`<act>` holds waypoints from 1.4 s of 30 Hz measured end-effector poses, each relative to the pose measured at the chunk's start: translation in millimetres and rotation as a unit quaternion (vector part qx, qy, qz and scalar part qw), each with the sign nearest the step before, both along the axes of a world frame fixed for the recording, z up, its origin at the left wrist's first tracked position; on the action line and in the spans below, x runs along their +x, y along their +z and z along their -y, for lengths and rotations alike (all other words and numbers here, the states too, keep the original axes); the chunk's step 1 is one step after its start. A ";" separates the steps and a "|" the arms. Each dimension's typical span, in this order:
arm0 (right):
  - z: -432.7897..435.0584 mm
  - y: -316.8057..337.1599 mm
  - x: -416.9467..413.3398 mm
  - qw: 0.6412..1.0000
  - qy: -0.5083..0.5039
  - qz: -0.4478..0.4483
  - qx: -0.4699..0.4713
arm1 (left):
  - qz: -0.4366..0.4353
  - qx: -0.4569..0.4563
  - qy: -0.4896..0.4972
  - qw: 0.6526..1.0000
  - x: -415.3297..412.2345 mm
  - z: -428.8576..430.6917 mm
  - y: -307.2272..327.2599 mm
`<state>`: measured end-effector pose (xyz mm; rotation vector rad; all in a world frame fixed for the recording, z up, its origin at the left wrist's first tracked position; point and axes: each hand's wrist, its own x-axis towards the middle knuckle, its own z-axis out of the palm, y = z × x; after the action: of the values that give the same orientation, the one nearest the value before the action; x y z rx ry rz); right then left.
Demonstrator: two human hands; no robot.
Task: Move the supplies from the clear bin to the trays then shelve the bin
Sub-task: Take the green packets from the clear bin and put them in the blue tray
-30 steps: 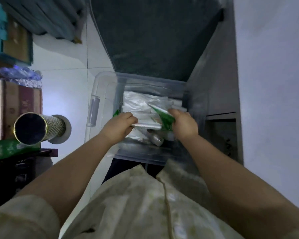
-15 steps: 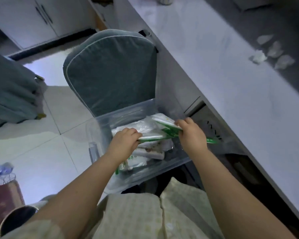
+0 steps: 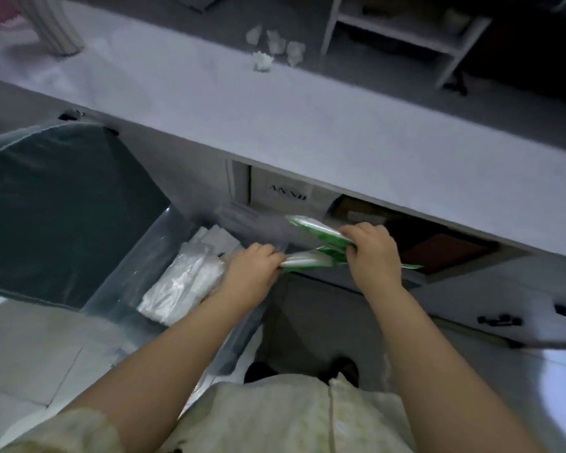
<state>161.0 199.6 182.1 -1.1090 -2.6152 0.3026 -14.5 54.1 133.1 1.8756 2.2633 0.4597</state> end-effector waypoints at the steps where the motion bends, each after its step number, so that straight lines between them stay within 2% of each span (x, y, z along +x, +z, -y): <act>1: -5.6 4.3 20.1 1.000 -0.022 -0.002 0.005 | -0.006 0.012 -0.035 0.999 10.3 -12.4 7.0; 5: -23.1 20.2 104.5 0.995 -0.096 -0.029 0.024 | -0.018 0.070 -0.178 0.981 64.0 -63.4 32.6; 9: -35.4 33.1 190.1 0.991 -0.118 -0.029 0.053 | -0.038 0.141 -0.280 0.949 141.3 -108.2 46.1; 14: -55.3 45.1 305.8 0.982 -0.191 0.004 -0.008 | -0.053 0.194 -0.319 0.926 266.3 -162.0 59.1; 19: -76.9 57.2 429.2 0.971 -0.213 -0.029 -0.106 | -0.015 0.171 -0.394 0.903 394.1 -212.9 74.6; 22: -89.5 70.8 502.4 0.965 -0.222 -0.049 -0.127 | -0.004 0.183 -0.401 0.898 459.9 -239.3 82.8; 23: -95.2 75.7 524.2 0.967 -0.225 -0.025 -0.113 | 0.001 0.191 -0.400 0.897 479.6 -248.6 85.7; 26: -115.0 85.5 568.5 0.961 -0.234 0.140 -0.037 | 0.005 0.204 -0.401 0.893 531.7 -279.2 97.0; 27: -122.8 86.7 578.9 0.957 -0.241 0.163 -0.007 | 0.005 0.209 -0.404 0.891 547.0 -290.4 101.6; 29: -141.2 90.2 600.3 0.952 -0.257 0.163 0.043 | 0.002 0.236 -0.415 0.879 572.6 -314.9 110.9; 32: -175.2 104.4 635.6 0.957 -0.253 0.106 0.096 | -0.001 0.301 -0.429 0.852 600.6 -355.0 126.1; 34: -205.0 119.5 656.5 0.957 -0.254 0.074 0.119 | 0.027 0.334 -0.424 0.842 616.2 -384.5 140.8; 37: -254.1 142.7 679.5 0.955 -0.249 0.061 0.151 | 0.047 0.344 -0.418 0.840 640.0 -432.2 171.5; 42: -352.3 180.1 698.5 0.937 -0.264 0.090 0.213 | -0.020 0.352 -0.387 0.852 669.8 -531.2 218.4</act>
<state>859.5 551.9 362.2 -1.6510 -2.2349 -0.4761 655.3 585.3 351.5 2.9027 1.1816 1.1911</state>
